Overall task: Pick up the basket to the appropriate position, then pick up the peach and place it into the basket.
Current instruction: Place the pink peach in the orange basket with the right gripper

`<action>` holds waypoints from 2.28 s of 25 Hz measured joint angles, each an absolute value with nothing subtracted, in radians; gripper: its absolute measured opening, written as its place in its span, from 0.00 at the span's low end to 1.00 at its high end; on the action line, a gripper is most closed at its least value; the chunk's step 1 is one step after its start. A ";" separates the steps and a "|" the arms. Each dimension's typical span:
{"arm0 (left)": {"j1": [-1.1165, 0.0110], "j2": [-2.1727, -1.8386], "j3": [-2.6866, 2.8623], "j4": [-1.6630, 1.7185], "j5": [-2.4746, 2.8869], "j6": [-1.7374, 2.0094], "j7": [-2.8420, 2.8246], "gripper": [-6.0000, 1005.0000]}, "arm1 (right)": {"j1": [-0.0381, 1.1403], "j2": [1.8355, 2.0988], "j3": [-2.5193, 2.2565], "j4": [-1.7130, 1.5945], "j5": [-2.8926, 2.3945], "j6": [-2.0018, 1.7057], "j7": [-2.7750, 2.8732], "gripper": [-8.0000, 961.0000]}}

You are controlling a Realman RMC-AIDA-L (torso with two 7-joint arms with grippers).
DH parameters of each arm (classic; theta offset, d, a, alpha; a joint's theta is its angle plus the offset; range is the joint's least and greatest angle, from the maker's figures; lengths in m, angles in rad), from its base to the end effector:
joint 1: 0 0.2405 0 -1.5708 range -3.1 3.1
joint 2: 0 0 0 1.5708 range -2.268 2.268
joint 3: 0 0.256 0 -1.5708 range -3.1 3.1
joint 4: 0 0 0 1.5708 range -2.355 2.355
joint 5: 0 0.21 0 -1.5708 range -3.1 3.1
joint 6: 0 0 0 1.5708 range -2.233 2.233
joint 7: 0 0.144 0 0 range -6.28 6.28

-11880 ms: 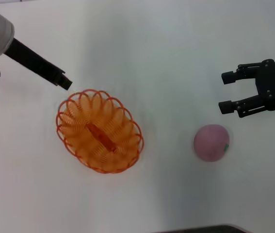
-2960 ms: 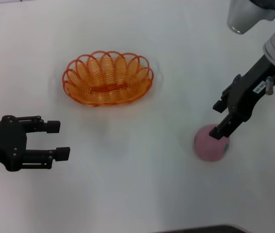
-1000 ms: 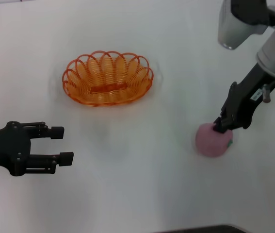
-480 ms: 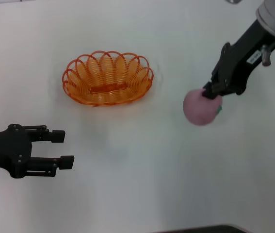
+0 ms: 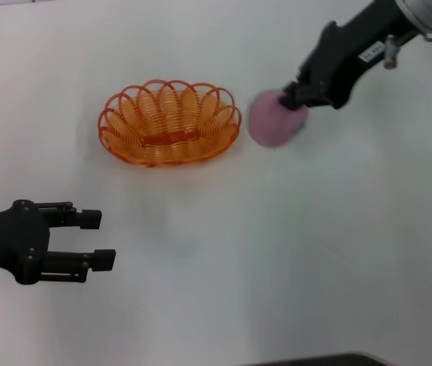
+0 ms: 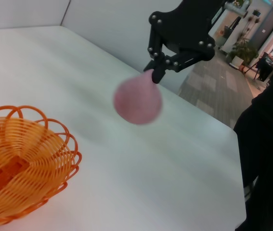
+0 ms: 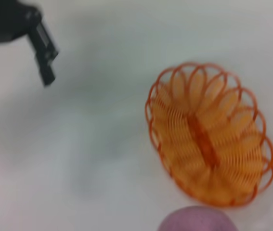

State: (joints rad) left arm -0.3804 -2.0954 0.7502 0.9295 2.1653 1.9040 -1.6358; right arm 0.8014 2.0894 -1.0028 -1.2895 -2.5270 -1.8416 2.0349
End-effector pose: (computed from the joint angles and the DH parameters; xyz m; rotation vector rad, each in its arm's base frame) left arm -0.2742 0.2608 0.0201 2.9373 0.8667 0.5225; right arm 0.1391 0.3670 0.0397 -2.9606 0.4330 -0.3334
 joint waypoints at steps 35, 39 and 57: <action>-0.388 -2.124 0.743 0.926 2.166 1.901 -1.643 0.78 | 0.638 2.117 -1.267 -0.183 -1.166 -1.224 0.749 0.05; -0.390 -2.125 0.742 0.919 2.165 1.900 -1.643 0.78 | 0.638 2.119 -1.267 -0.138 -1.102 -1.256 0.663 0.05; -0.391 -2.129 0.741 0.916 2.159 1.900 -1.643 0.78 | 0.646 2.122 -1.260 -0.086 -1.027 -1.286 0.573 0.06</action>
